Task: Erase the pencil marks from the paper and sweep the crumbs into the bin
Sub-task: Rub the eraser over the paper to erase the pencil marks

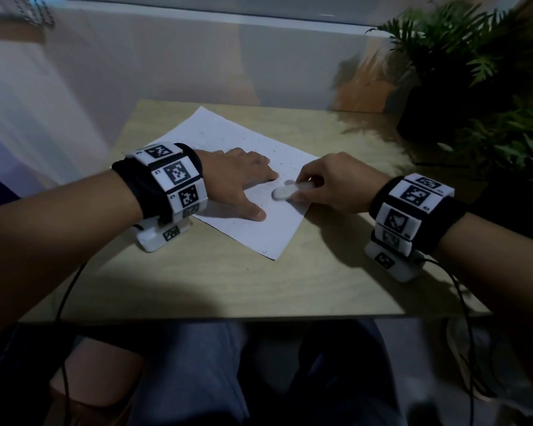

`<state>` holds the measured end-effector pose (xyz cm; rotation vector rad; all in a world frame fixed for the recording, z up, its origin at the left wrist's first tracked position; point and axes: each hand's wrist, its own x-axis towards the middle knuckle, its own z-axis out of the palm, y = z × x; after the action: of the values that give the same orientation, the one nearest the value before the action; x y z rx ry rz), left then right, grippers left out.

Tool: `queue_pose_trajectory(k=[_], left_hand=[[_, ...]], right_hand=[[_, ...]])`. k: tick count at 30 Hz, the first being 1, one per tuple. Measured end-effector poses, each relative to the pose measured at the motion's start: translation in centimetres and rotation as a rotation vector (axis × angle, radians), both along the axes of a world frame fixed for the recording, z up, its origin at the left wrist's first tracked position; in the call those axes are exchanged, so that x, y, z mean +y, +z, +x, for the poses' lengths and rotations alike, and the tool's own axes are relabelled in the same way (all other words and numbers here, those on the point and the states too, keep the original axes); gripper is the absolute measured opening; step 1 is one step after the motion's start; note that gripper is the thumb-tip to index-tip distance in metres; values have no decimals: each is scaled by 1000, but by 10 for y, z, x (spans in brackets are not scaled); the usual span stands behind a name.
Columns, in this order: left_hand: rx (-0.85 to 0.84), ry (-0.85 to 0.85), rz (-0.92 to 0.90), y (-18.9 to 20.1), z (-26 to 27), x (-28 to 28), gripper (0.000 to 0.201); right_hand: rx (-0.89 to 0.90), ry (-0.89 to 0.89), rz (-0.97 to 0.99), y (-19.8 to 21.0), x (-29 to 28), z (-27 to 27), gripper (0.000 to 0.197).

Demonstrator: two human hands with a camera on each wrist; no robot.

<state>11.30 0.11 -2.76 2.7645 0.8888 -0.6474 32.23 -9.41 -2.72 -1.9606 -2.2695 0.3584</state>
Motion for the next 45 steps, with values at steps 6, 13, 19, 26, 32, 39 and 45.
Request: queue_pose_trajectory(k=[6, 13, 19, 26, 32, 39, 45], left_hand=[[-21, 22, -1, 1, -1, -2, 101], [30, 134, 17, -3, -4, 1, 130], [54, 129, 23, -4, -3, 2, 130], [59, 118, 26, -4, -2, 4, 132], [66, 102, 37, -4, -2, 3, 134], [34, 89, 31, -6, -3, 4, 127], [27, 90, 17, -8, -3, 7, 128]], right_hand=[[86, -40, 10, -3, -3, -5, 42], [77, -101, 96, -3, 11, 8, 27], [23, -173, 167, -1, 22, 16, 27], [91, -86, 53, -1, 22, 8, 30], [32, -62, 82, -2, 23, 4, 36], [-9, -186, 108, -1, 33, 11, 42], [127, -86, -51, 1, 20, -2, 42]])
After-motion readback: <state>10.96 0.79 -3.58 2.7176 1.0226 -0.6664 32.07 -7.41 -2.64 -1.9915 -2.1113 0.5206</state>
